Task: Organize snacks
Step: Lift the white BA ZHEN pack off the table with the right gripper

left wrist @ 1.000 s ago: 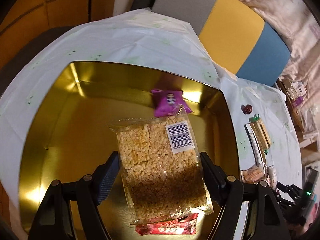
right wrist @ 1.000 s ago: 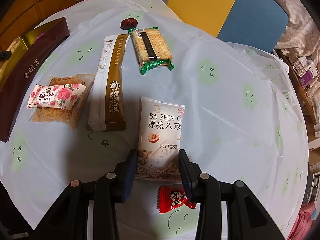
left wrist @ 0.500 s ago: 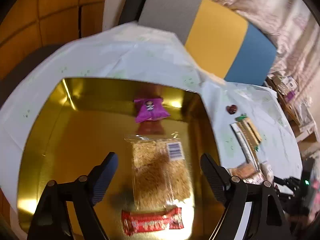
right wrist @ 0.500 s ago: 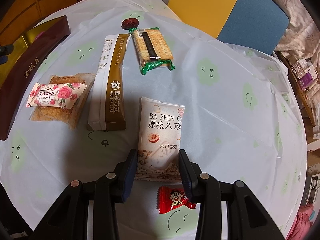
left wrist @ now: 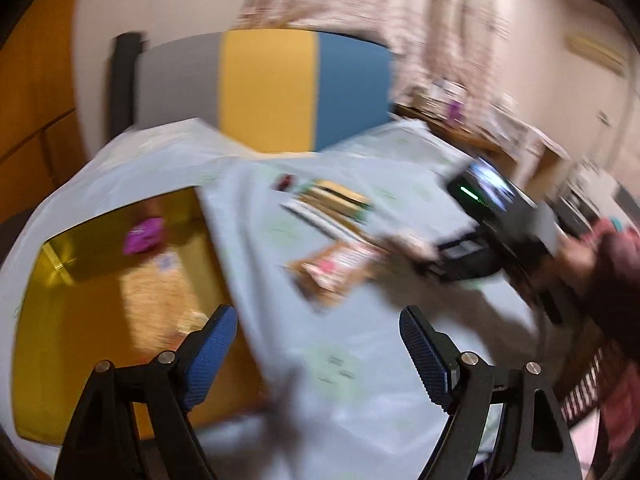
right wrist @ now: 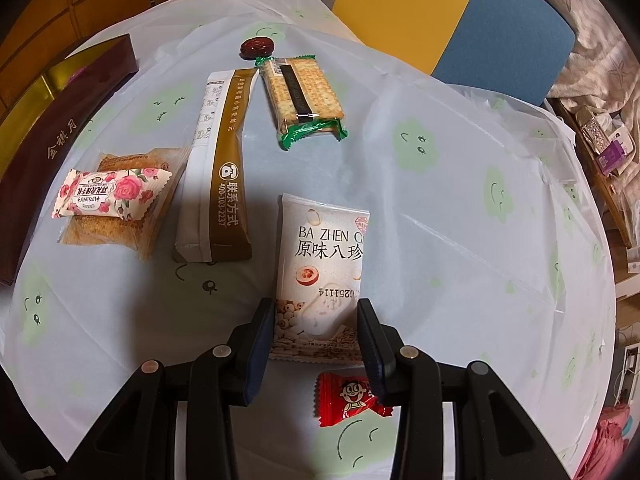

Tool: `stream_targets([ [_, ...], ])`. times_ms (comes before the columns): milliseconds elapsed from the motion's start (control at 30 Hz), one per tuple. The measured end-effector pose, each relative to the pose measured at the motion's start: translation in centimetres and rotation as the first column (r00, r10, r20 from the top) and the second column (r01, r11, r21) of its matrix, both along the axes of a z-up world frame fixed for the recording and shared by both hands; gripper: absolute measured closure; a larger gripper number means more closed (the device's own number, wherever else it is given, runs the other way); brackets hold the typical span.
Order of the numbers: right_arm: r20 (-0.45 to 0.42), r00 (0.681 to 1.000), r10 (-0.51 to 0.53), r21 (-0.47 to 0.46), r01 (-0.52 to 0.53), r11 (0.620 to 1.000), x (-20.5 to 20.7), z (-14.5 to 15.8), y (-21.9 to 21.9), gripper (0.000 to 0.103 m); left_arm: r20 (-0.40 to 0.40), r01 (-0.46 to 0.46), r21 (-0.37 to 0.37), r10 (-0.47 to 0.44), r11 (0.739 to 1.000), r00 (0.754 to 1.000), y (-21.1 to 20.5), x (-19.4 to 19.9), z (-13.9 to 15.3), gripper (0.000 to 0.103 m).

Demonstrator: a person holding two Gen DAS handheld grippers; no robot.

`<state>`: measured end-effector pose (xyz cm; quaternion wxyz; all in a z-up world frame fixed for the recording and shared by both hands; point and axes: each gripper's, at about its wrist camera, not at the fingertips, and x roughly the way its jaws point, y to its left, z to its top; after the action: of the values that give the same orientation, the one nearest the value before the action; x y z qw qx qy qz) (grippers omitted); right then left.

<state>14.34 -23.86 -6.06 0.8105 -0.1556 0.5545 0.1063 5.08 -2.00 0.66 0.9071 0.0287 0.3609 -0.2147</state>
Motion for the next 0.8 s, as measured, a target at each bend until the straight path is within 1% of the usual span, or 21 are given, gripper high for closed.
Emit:
stream_targets([
  [100,0.0,1.0,-0.001,0.002,0.001,1.0,0.1,-0.1,-0.1,0.062,-0.031,0.074,0.031,-0.074,0.997,0.997,-2.5,-1.3,-1.8,0.02],
  [233,0.002,1.0,0.0,0.001,0.0,1.0,0.1,-0.1,-0.1,0.062,-0.069,0.129,0.063,-0.125,0.99,0.99,-4.5,-2.3,-4.4,0.026],
  [467,0.003,1.0,-0.002,0.003,0.002,1.0,0.1,-0.2,-0.2,0.062,-0.087,0.132,0.096,-0.124,0.986,0.988,-5.4,-2.7,-7.0,0.035],
  [567,0.004,1.0,-0.004,0.006,0.004,1.0,0.0,-0.2,-0.2,0.062,-0.085,0.125,0.111,-0.115,0.986,0.99,-5.4,-2.8,-7.9,0.036],
  [733,0.007,1.0,-0.01,0.01,0.01,1.0,0.0,-0.3,-0.2,0.062,-0.039,0.125,0.11,-0.121,0.986,0.992,-5.3,-3.2,-8.8,0.036],
  [800,0.009,1.0,-0.013,0.011,0.013,1.0,0.0,-0.3,-0.2,0.062,-0.033,0.127,0.096,-0.124,0.987,0.992,-5.1,-3.2,-8.9,0.035],
])
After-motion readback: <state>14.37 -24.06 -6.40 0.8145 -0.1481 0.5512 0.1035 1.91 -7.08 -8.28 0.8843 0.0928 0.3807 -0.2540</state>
